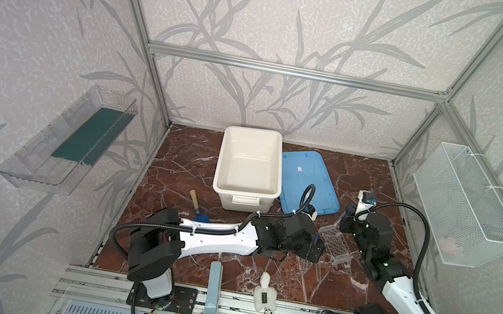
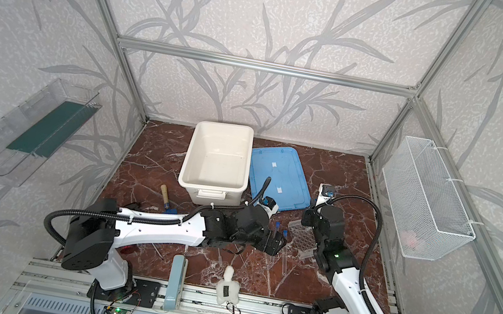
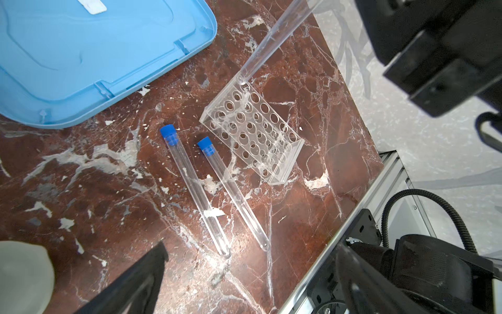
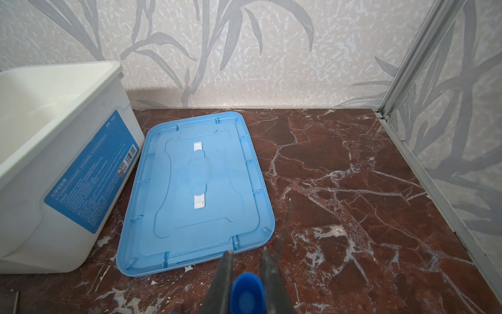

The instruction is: Organize the chemistry lab equipment

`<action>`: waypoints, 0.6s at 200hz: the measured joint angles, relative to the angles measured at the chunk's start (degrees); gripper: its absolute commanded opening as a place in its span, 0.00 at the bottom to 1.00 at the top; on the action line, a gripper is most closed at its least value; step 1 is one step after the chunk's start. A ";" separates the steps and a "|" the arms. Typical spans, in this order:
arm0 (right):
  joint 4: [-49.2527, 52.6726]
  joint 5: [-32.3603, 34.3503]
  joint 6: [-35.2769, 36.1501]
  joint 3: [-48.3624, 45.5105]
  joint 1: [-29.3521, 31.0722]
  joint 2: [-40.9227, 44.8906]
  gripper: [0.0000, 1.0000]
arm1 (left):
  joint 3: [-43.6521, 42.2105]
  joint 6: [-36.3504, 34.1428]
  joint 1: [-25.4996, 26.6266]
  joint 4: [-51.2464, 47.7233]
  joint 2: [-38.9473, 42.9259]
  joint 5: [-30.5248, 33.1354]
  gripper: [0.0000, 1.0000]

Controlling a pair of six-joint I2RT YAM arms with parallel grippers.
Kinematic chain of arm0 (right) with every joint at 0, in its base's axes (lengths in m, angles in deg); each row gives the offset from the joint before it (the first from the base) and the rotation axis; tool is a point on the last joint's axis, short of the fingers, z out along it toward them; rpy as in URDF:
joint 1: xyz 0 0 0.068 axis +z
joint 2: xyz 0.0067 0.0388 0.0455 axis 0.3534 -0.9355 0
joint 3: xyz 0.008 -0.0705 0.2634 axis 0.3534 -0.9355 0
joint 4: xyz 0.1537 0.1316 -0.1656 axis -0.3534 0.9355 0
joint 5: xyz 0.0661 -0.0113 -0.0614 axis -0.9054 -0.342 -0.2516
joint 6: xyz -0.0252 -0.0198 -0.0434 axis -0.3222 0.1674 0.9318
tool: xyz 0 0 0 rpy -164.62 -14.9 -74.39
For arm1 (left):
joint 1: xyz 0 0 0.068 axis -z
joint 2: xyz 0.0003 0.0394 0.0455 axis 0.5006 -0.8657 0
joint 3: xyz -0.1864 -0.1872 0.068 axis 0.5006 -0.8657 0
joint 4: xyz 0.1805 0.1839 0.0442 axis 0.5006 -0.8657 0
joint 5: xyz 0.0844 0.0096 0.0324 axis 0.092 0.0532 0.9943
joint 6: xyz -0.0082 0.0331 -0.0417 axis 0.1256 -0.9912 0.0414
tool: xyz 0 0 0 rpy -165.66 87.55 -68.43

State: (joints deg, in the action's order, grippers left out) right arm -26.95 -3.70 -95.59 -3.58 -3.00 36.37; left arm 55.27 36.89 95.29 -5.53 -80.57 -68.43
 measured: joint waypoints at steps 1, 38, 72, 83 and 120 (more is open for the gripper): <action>-0.09 0.02 0.13 -0.02 0.00 -0.07 0.15 | 0.04 0.00 -0.02 0.00 -0.04 -0.07 0.99; -1.36 0.81 1.38 -1.09 0.00 -0.57 0.15 | 0.50 0.20 -0.94 0.02 -1.70 -1.42 0.99; -1.66 1.73 1.60 -2.82 0.00 0.17 0.15 | 0.50 0.26 -1.31 -0.09 -2.29 -1.84 0.99; -2.03 1.97 1.60 -3.13 0.00 0.13 0.15 | 0.50 0.26 -1.33 -0.07 -2.29 -1.95 0.99; -3.61 2.12 1.60 -3.30 0.00 -1.22 0.15 | 0.50 0.39 -1.33 -0.04 -2.29 -2.43 0.99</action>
State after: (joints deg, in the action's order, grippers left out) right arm -30.56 -1.58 -94.00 -6.88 -3.00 35.15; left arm 55.77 37.28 93.96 -5.57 -82.86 -70.86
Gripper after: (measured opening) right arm 0.166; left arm 0.992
